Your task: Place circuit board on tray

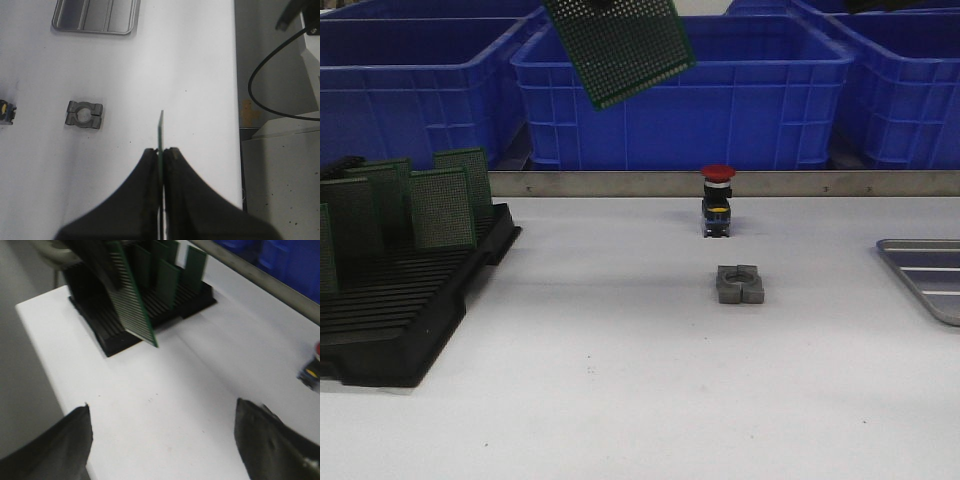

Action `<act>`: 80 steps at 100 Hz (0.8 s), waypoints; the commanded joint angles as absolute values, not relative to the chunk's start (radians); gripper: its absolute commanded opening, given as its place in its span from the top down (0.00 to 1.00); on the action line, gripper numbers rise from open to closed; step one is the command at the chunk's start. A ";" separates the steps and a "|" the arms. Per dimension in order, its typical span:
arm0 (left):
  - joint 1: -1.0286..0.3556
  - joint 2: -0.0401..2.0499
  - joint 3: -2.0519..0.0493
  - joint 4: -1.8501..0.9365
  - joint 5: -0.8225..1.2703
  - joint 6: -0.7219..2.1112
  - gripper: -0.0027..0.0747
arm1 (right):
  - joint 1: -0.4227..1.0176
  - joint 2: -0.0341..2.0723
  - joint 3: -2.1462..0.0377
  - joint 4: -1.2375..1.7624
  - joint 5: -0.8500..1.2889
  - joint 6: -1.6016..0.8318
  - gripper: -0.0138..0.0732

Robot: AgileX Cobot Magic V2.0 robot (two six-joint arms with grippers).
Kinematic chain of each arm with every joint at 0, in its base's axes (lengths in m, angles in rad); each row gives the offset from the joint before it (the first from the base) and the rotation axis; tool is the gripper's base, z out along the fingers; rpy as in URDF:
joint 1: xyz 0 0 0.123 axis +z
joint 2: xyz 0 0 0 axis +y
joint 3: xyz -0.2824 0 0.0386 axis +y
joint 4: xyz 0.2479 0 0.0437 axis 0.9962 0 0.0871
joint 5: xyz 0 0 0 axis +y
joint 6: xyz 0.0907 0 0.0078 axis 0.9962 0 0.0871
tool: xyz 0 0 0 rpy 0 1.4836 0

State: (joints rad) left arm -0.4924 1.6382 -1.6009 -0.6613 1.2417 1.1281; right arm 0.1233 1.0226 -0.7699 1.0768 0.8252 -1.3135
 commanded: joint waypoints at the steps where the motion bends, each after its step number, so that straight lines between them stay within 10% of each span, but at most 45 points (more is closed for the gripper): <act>1: -0.500 1.592 -1.630 -0.723 1.276 1.117 0.99 | 0.138 1.091 -0.832 1.226 0.884 -1.461 0.15; 56: -0.500 1.592 -1.630 -0.725 1.276 1.117 0.99 | 0.300 1.397 -1.059 1.245 0.951 -1.504 0.15; 80: -0.500 1.592 -1.630 -0.745 1.276 1.117 0.99 | 0.328 1.434 -1.067 1.245 0.948 -1.506 0.33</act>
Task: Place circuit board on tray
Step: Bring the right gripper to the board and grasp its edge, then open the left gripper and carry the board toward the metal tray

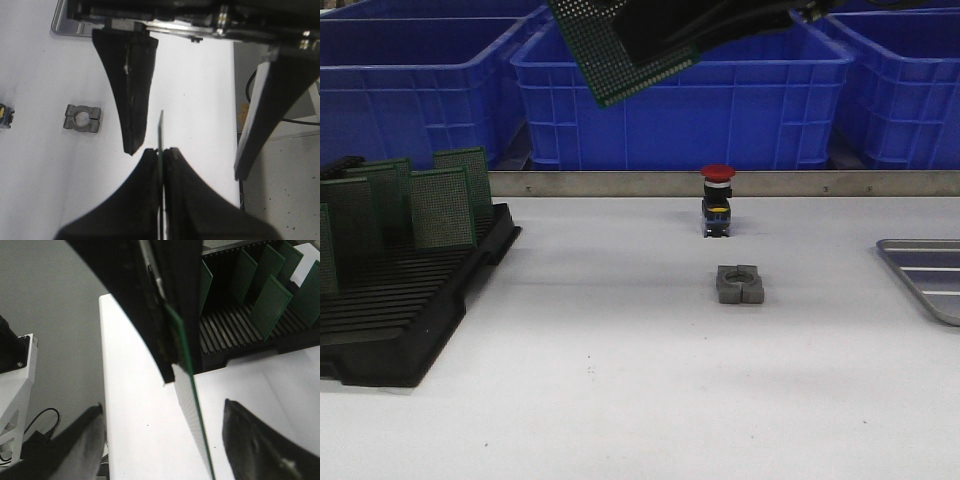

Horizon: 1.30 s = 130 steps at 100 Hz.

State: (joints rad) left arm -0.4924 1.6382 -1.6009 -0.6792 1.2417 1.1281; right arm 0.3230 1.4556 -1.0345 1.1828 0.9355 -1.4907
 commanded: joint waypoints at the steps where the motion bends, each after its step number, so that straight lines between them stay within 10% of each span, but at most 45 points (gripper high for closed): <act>1: -0.500 1.592 -1.630 -0.745 1.276 1.117 0.99 | 0.328 1.434 -1.067 1.245 0.948 -1.506 0.34; 33: -0.500 1.592 -1.630 -0.745 1.276 1.117 0.99 | 0.330 1.435 -1.067 1.249 0.945 -1.506 0.93; 57: -0.500 1.592 -1.630 -0.745 1.276 1.117 0.95 | 0.330 1.435 -1.067 1.250 0.945 -1.505 0.91; 88: -0.500 1.592 -1.630 -0.745 1.272 1.117 0.27 | 0.326 1.428 -1.067 1.241 0.943 -1.503 0.91; 130: -0.500 1.592 -1.630 -0.745 1.265 1.117 0.26 | 0.044 1.383 -1.066 1.018 1.045 -1.163 0.91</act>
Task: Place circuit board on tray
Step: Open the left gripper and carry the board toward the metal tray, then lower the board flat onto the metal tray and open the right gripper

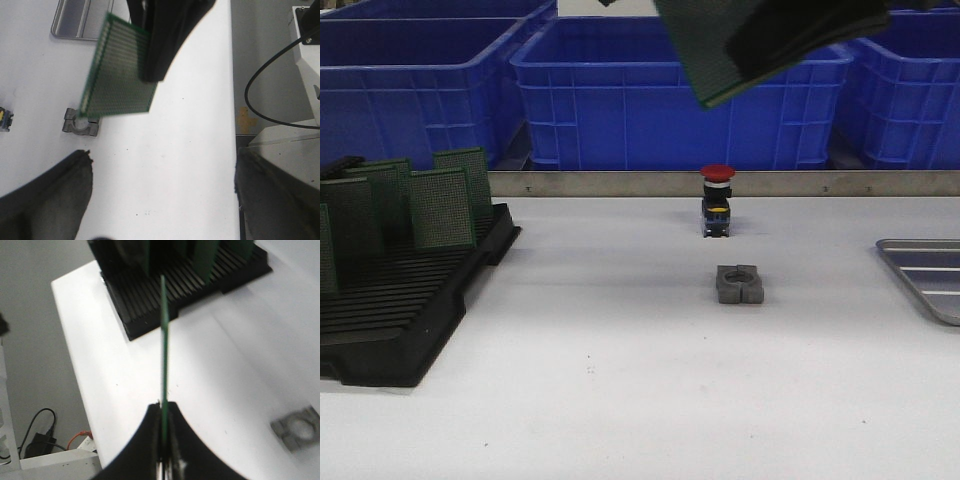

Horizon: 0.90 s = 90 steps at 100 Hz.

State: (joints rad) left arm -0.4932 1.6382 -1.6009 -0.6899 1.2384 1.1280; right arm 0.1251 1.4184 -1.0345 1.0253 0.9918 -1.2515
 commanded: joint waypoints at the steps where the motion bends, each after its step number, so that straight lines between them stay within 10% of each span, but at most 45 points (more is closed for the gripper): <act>1: -0.500 1.592 -1.630 -0.745 1.265 1.117 0.26 | 0.036 1.383 -1.066 1.014 1.055 -1.150 0.91; 49: -0.500 1.592 -1.630 -0.745 1.264 1.117 0.26 | -0.370 1.508 -1.066 0.945 1.083 -0.887 0.91; 90: -0.500 1.592 -1.630 -0.745 1.264 1.117 0.26 | -0.409 1.766 -1.066 0.944 0.988 -0.872 0.91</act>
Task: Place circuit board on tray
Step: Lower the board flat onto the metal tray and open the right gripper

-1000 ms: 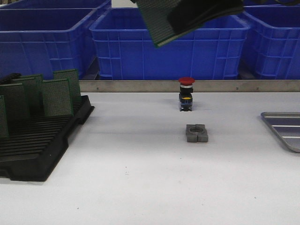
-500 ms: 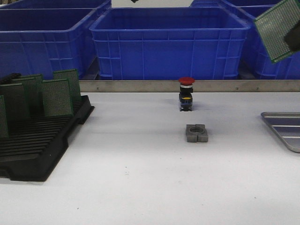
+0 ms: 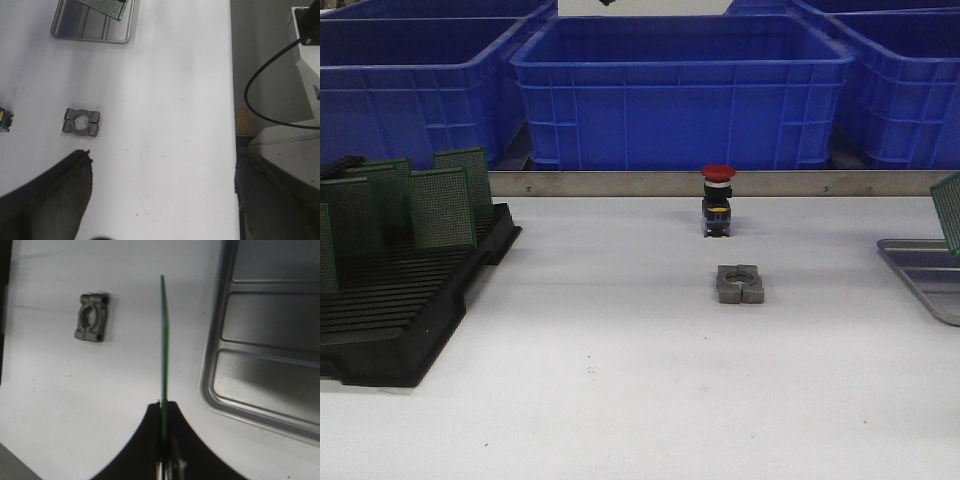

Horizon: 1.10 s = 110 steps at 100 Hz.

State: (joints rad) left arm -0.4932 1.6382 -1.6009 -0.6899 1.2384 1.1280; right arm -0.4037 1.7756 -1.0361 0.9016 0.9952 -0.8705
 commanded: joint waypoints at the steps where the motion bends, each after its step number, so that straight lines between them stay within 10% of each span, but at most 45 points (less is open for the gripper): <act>1: -0.500 1.592 -1.630 -0.745 1.264 1.117 0.26 | -0.409 1.769 -1.066 0.944 0.986 -0.872 0.91; 110: -0.500 1.592 -1.630 -0.745 1.264 1.117 0.26 | -0.409 1.812 -1.066 0.953 0.894 -0.872 0.91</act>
